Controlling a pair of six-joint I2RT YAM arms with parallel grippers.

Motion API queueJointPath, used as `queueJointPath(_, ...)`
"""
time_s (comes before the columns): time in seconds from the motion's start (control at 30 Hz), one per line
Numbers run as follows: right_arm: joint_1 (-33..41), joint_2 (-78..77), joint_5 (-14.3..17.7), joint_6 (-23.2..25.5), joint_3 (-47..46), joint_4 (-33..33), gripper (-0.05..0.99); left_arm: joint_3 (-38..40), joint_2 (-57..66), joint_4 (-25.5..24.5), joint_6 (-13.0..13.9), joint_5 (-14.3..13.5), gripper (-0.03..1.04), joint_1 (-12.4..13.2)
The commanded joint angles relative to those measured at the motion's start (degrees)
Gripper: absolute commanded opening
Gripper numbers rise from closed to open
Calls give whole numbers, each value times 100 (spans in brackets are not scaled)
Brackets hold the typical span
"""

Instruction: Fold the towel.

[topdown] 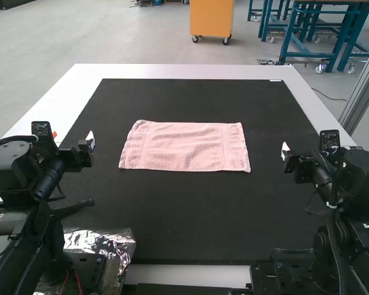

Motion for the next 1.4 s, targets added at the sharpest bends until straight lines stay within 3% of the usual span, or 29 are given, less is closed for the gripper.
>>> queueJointPath(0.0,-4,-58,86,61,-40,-8,92,-30,-43,36,-39,-9,97,-14)
queueJointPath(0.6,-4,-58,77,-53,-32,54,92,-30,-43,106,-22,-9,97,-14)
queueJointPath(0.63,-4,-58,86,-369,-32,80,92,-30,-43,168,136,-9,97,-14)
queueJointPath(0.67,-4,-58,69,-738,-32,98,92,-30,-43,185,461,-35,97,-6)
queueJointPath(0.73,5,-58,51,-1670,-32,98,92,-30,-43,220,1393,-27,97,3)
queueJointPath(0.77,23,-58,42,-2074,-32,124,92,-30,-43,273,1560,-27,97,3)
queueJointPath(0.83,23,-67,34,-2435,-40,239,92,-30,-43,589,1586,-27,97,3)
queueJointPath(0.9,31,-58,34,-2461,-40,748,92,-30,-43,897,1639,-44,96,-6)
queueJointPath(0.97,40,-67,51,-2900,-40,977,92,-30,-43,1196,1666,-53,96,3)
queueJointPath(1.1,-48,-49,341,-2751,12,2084,91,32,-25,2119,1753,-185,96,21)
queueJointPath(1.13,-57,-32,350,-2654,162,2102,91,146,-7,2294,1753,-185,96,12)
queueJointPath(1.27,-65,513,368,-1811,988,1996,91,1060,608,1987,1710,-158,96,-6)
queueJointPath(1.37,-65,1621,403,-967,1858,1662,91,1790,1689,1837,1358,-194,96,-14)
